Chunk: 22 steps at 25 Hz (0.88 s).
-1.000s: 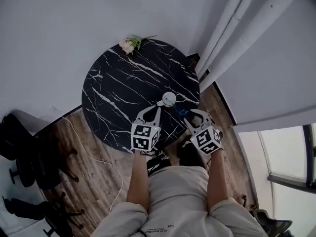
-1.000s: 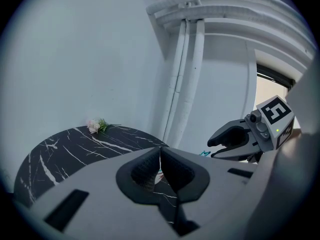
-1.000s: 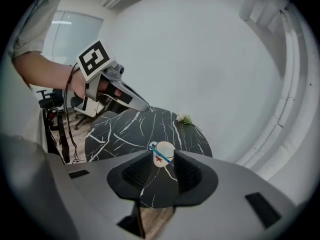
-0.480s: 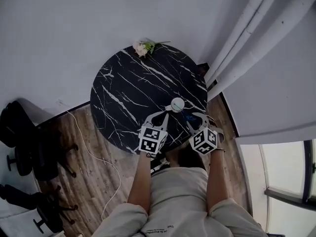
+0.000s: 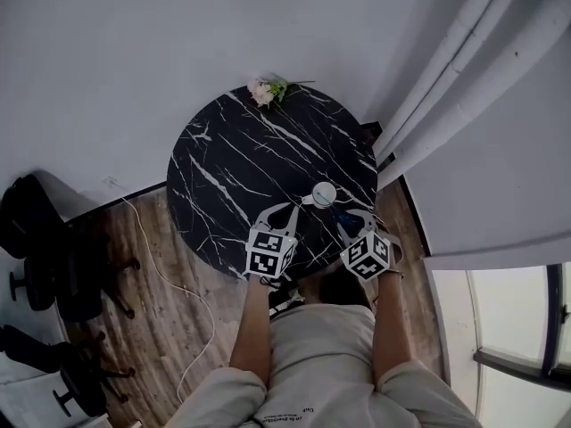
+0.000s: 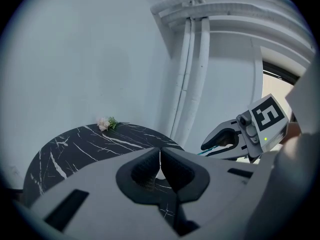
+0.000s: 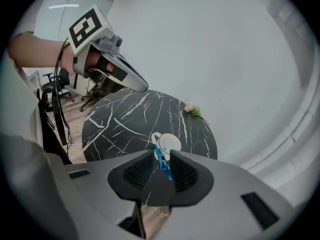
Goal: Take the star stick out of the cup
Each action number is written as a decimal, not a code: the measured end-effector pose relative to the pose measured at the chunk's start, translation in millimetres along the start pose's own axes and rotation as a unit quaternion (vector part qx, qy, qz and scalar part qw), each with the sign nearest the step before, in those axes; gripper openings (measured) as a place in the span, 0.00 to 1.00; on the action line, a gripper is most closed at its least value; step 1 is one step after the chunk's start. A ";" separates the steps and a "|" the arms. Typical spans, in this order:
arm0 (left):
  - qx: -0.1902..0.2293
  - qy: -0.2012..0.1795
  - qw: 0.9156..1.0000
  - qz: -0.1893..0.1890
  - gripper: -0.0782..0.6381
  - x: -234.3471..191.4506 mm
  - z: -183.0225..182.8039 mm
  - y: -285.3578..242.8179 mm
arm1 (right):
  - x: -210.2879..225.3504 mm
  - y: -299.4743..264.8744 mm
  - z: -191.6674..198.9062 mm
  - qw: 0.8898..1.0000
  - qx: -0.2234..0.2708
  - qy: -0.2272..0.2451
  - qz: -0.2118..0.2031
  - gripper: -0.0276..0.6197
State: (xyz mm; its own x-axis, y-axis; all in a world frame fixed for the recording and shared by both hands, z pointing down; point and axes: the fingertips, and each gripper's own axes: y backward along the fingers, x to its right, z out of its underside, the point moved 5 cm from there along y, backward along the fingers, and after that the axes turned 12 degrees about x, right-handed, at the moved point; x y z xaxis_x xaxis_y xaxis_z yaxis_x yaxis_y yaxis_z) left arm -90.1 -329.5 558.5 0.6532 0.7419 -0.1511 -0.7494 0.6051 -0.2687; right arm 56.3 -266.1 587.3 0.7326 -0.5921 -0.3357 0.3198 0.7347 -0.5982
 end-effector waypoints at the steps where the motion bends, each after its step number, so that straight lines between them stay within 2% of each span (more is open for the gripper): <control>1: 0.000 -0.001 1.000 0.002 0.14 1.1 0.0 -0.6 | 0.8 0.3 0.7 1.000 -0.001 -0.005 0.002 0.22; 5: 0.001 0.000 1.000 0.006 0.14 3.9 0.5 -0.7 | 3.1 2.1 2.7 1.000 0.001 -0.026 0.017 0.18; 9: 0.002 -0.001 1.000 0.008 0.14 4.2 0.5 0.4 | 2.6 2.9 4.8 0.998 0.009 -0.058 0.024 0.17; 22: -0.001 0.003 1.000 0.017 0.14 8.3 6.6 8.6 | -4.7 3.3 -1.0 0.991 0.023 -0.120 0.056 0.14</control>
State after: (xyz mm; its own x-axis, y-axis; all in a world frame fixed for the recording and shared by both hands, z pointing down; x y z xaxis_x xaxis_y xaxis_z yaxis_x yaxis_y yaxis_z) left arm -91.8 -316.2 561.2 0.6285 0.7601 -0.1651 -0.7705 0.5792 -0.2662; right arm 53.3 -261.2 586.2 0.8854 -0.4136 -0.2119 0.2510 0.8094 -0.5309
